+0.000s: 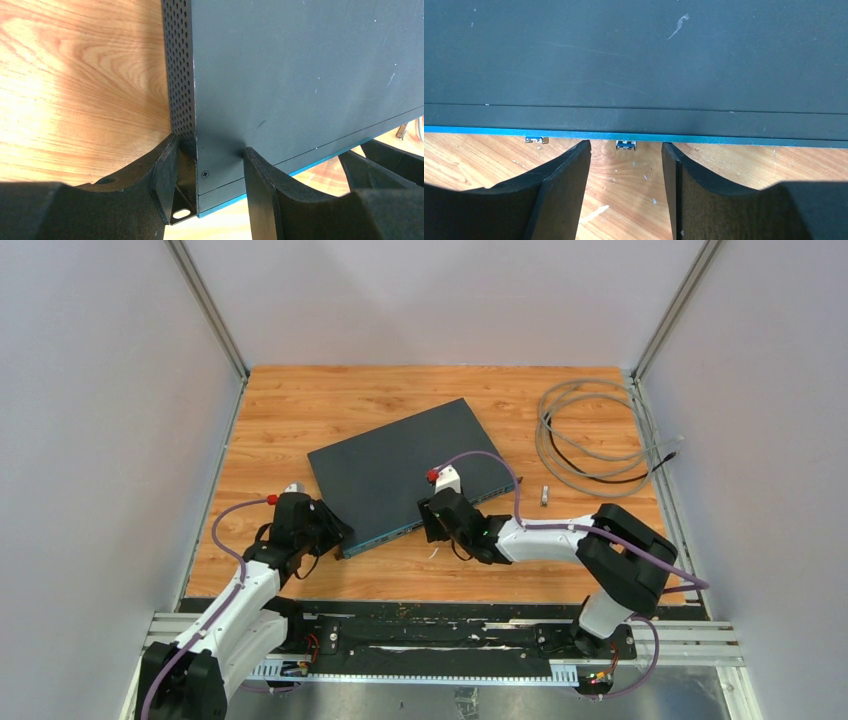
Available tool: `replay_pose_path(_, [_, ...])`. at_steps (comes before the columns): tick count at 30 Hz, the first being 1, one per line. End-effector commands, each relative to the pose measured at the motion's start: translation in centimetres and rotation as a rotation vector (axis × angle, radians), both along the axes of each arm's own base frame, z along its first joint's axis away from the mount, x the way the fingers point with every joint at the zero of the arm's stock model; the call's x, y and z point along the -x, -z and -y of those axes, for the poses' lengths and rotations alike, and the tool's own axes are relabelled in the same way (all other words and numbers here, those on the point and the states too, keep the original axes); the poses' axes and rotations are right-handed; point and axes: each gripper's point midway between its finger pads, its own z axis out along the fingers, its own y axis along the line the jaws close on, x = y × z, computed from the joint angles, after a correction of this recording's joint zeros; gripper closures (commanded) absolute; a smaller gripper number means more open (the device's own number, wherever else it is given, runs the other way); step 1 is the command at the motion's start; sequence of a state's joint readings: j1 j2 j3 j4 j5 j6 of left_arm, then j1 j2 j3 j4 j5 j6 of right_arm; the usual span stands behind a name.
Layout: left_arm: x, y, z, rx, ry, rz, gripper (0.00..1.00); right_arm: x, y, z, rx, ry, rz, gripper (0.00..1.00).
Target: Pull the plug off the socket
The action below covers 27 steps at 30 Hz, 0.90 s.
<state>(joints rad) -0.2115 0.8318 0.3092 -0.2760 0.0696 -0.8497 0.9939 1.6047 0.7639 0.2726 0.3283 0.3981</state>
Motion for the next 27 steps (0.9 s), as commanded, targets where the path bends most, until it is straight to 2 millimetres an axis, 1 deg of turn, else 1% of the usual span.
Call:
replay_pose_path(1, [2.0, 2.8, -0.8, -0.053, -0.003, -0.107, 0.51, -0.7, -0.9, -0.9, -0.027, 0.042, 0.038, 0.42])
replay_pose_path(6, [1.9, 2.8, -0.8, -0.054, -0.001, -0.110, 0.51, -0.7, -0.5, -1.2, -0.015, 0.037, 0.038, 0.50])
replay_pose_path(9, [1.9, 2.9, -0.8, -0.054, 0.001, -0.112, 0.51, -0.8, -0.4, -1.3, -0.007, 0.034, 0.043, 0.52])
replay_pose_path(17, [1.9, 3.0, -0.8, -0.057, 0.001, -0.118, 0.51, -1.3, -1.0, -1.7, 0.007, 0.034, 0.093, 0.62])
replay_pose_path(19, [2.0, 3.1, -0.8, -0.057, 0.001, -0.120, 0.52, -1.4, -1.0, -1.8, 0.006, 0.032, 0.105, 0.68])
replay_pose_path(21, [2.0, 3.2, -0.8, -0.057, 0.000, -0.124, 0.52, -1.6, -1.1, -2.0, 0.003, 0.026, 0.117, 0.71])
replay_pose_path(23, [2.0, 3.3, -0.8, -0.058, -0.001, -0.125, 0.51, -1.6, -1.2, -2.0, -0.001, 0.030, 0.129, 0.82])
replay_pose_path(27, [2.1, 3.4, -0.8, -0.057, -0.006, -0.133, 0.52, -1.4, -1.7, -1.8, -0.004, 0.021, 0.141, 0.96])
